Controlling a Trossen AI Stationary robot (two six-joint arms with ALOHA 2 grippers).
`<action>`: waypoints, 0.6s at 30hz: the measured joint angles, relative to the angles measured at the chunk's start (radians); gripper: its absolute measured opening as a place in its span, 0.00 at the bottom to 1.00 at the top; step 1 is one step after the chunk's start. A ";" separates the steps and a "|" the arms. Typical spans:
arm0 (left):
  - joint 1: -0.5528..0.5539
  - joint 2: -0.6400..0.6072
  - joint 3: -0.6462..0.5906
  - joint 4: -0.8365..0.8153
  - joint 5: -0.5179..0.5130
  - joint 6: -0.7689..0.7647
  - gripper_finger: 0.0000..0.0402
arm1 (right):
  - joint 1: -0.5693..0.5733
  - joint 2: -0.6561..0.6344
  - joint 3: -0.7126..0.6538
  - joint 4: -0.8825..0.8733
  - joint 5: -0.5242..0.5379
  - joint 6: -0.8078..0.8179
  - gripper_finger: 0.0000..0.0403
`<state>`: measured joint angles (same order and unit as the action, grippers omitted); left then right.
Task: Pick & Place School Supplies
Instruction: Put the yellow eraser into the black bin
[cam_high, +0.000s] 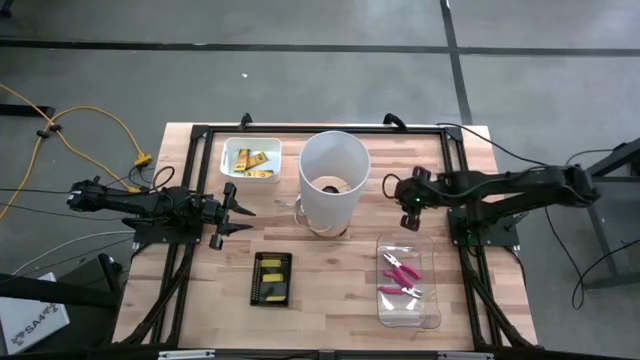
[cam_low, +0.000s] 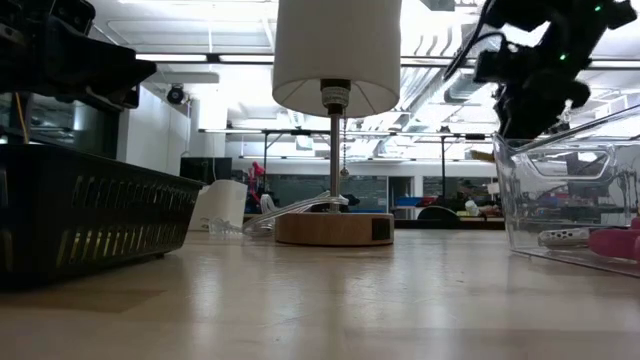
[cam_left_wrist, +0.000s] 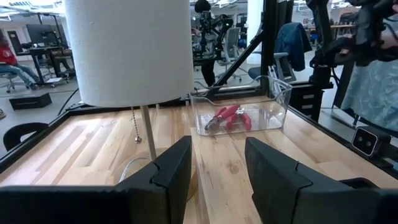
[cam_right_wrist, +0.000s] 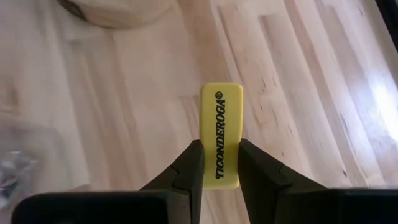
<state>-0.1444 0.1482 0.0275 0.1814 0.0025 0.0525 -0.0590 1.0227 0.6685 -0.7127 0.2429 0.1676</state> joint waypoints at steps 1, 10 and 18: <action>0.000 0.000 0.000 0.000 0.000 0.000 0.36 | 0.012 -0.009 0.001 0.002 0.000 0.004 0.19; 0.000 0.000 0.000 0.000 0.000 0.000 0.36 | 0.129 -0.021 0.121 0.006 -0.006 0.005 0.18; 0.000 0.000 0.000 0.000 0.000 0.000 0.36 | 0.271 0.033 0.161 0.053 -0.018 0.112 0.18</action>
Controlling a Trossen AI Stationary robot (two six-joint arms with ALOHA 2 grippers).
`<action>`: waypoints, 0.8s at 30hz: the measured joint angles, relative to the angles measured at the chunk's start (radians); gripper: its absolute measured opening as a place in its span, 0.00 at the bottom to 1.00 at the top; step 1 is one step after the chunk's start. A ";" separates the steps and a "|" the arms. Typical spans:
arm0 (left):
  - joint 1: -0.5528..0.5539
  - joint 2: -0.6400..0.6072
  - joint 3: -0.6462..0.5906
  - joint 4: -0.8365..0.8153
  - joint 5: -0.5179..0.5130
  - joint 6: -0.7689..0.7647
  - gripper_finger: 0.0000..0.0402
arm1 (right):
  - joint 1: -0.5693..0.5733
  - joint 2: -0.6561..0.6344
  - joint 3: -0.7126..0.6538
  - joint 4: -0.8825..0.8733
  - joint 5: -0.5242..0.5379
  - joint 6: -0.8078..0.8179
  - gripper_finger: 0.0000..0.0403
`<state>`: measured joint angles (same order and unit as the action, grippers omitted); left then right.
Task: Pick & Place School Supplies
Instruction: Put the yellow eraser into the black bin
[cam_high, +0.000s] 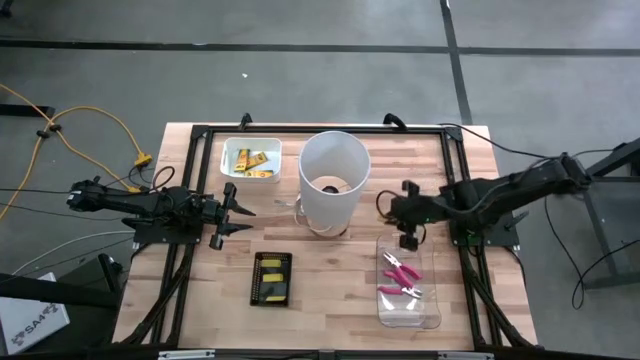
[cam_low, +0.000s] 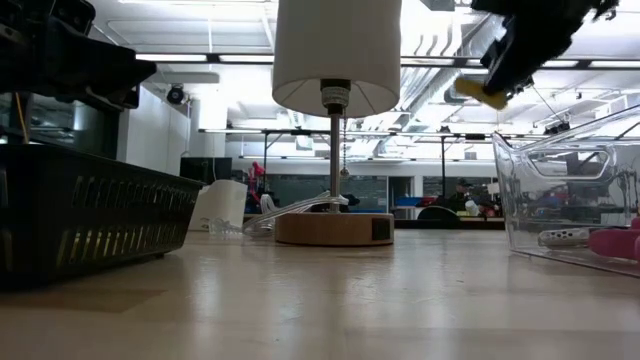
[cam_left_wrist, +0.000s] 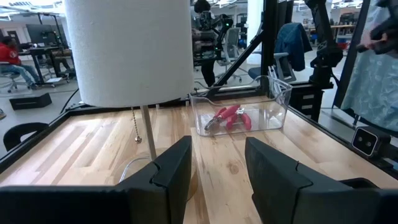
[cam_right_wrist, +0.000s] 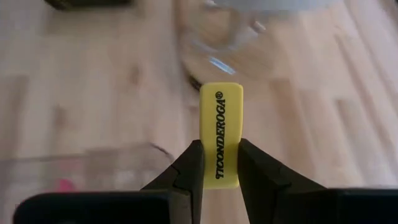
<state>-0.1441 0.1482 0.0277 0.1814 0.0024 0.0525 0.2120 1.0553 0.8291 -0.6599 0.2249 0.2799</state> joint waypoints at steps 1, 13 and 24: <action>0.000 0.000 0.000 0.000 0.000 0.000 0.36 | 0.021 0.011 0.000 0.028 -0.001 0.011 0.18; 0.000 0.000 0.000 0.000 0.000 0.000 0.36 | 0.176 0.267 0.099 0.290 -0.048 0.015 0.18; 0.000 0.000 0.000 0.000 0.000 0.000 0.36 | 0.223 0.558 0.396 0.290 -0.045 -0.112 0.18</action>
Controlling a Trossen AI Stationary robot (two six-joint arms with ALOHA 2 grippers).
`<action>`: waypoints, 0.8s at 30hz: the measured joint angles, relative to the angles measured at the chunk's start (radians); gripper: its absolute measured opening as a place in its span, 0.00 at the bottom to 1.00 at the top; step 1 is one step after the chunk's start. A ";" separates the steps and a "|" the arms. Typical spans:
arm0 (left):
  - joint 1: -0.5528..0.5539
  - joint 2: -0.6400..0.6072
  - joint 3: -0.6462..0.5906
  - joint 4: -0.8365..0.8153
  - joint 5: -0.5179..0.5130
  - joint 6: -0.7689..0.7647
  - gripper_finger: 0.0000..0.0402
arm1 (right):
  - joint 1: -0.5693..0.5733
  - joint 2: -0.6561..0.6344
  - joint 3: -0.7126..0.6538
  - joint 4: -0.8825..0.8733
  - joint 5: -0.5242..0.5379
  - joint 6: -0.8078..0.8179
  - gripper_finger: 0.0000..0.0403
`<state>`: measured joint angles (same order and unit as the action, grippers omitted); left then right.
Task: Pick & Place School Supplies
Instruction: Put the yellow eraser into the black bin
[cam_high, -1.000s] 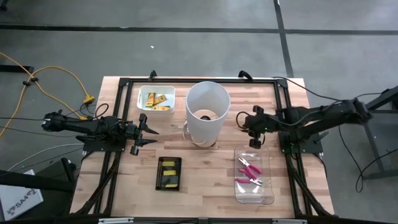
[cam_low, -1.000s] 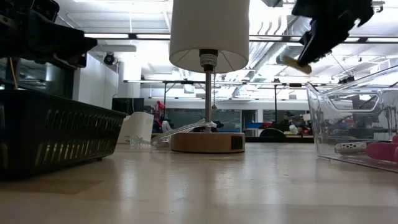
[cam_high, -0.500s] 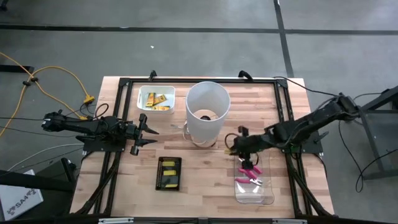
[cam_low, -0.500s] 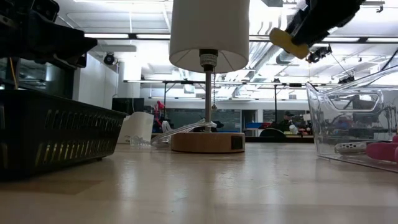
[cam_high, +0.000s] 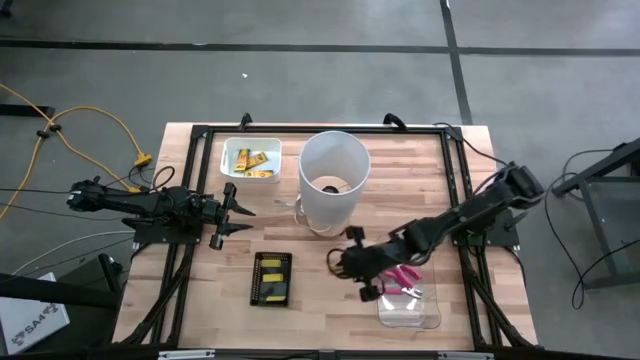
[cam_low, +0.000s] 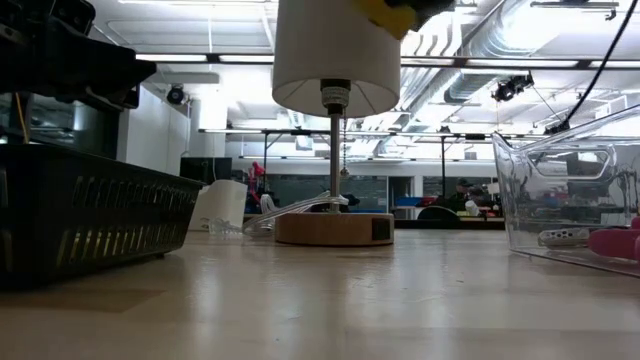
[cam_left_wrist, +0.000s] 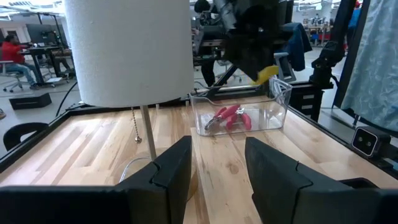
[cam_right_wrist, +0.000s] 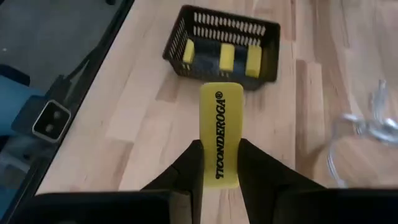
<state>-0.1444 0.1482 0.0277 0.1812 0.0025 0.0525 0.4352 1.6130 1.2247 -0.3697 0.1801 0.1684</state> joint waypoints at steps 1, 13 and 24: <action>0.000 0.000 0.000 0.000 0.000 0.000 0.36 | 0.000 0.022 0.022 0.001 0.000 -0.011 0.18; 0.000 0.000 0.000 0.000 0.000 0.000 0.36 | -0.001 0.185 0.119 0.151 0.001 -0.042 0.18; 0.000 0.000 0.000 0.000 0.000 0.000 0.36 | -0.012 0.302 0.119 0.398 0.003 -0.074 0.18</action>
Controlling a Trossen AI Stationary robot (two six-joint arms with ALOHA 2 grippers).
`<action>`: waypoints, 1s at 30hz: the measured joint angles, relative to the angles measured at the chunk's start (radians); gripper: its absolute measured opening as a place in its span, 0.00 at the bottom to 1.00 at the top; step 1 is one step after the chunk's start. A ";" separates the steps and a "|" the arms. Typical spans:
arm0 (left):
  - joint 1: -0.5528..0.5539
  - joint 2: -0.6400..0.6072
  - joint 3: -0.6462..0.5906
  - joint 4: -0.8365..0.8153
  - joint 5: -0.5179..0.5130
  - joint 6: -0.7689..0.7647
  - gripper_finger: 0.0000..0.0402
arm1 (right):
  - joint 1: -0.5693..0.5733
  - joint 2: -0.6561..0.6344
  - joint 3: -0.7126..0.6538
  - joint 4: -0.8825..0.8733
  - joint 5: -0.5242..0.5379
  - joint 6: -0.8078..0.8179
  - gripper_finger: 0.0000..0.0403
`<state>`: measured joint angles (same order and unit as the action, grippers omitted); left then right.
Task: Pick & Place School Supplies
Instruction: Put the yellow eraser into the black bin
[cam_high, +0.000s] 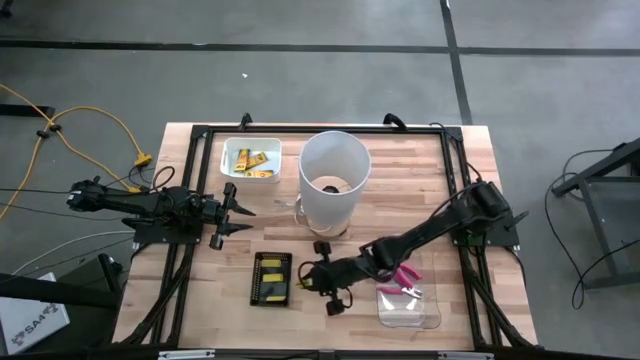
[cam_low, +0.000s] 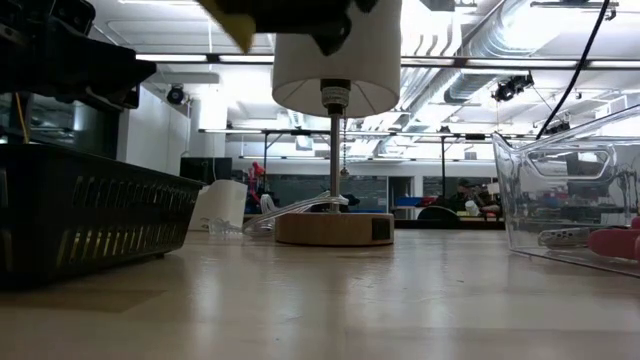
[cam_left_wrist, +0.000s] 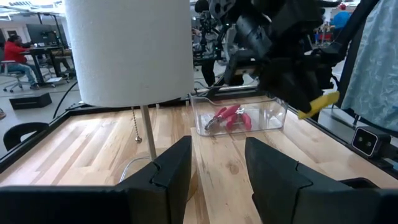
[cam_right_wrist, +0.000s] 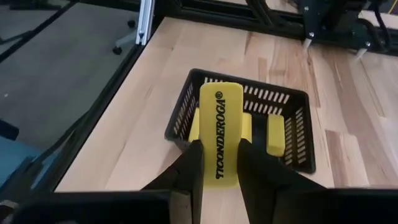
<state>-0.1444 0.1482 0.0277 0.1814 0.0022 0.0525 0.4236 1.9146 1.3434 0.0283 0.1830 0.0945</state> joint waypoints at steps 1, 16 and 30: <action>0.000 0.000 0.000 0.000 0.000 0.000 0.36 | -0.001 0.010 0.000 0.020 0.001 -0.005 0.18; 0.000 0.000 0.000 0.000 0.000 0.000 0.36 | -0.009 0.108 0.000 0.238 0.028 -0.018 0.18; 0.000 0.000 0.000 0.005 0.000 0.000 0.36 | -0.016 0.188 0.128 0.193 0.040 -0.082 0.18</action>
<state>-0.1443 0.1482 0.0277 0.1867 0.0021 0.0525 0.4072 2.1028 1.4715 0.2213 0.2234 0.0128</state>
